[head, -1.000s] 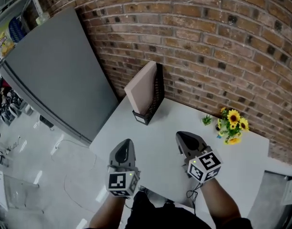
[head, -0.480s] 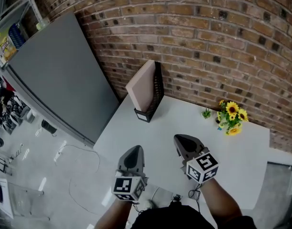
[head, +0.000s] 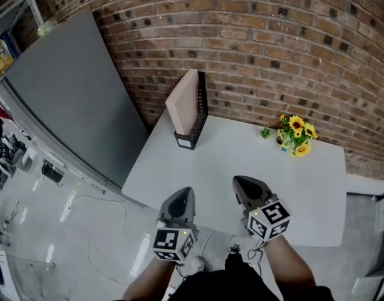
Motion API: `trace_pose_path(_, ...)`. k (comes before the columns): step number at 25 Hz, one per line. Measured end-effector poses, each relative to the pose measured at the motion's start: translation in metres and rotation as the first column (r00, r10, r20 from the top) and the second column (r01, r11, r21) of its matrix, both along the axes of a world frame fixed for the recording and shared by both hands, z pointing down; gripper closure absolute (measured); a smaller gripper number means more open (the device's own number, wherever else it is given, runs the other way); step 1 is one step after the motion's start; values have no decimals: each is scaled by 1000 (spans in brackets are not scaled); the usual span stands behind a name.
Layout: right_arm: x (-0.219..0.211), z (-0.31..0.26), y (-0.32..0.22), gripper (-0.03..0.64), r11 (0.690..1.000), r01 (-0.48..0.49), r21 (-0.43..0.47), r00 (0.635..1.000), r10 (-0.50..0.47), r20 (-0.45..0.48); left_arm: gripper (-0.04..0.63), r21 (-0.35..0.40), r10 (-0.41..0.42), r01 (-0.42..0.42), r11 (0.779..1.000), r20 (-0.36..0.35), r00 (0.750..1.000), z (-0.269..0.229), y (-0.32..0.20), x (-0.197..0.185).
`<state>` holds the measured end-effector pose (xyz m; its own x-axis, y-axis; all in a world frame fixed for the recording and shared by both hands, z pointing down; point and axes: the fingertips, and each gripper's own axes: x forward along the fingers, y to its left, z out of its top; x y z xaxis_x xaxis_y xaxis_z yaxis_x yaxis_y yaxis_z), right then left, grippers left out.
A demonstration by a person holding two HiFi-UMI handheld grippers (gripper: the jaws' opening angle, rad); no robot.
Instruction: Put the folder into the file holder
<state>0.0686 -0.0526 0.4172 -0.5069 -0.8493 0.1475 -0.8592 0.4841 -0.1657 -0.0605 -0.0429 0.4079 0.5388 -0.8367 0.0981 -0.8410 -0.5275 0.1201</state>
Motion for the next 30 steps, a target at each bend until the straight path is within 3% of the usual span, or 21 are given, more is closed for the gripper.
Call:
trace_pose_path(12,-38,-7,47,614,996,-81,24,996,82,-33,589,19,90,-89,996,-18,996,-2,35,-38)
trace_pose_path(30,-43,-20,76,614,992,-116,54,992,118,-36,589,44,130,-130,991,-10,991,-12,59,-44)
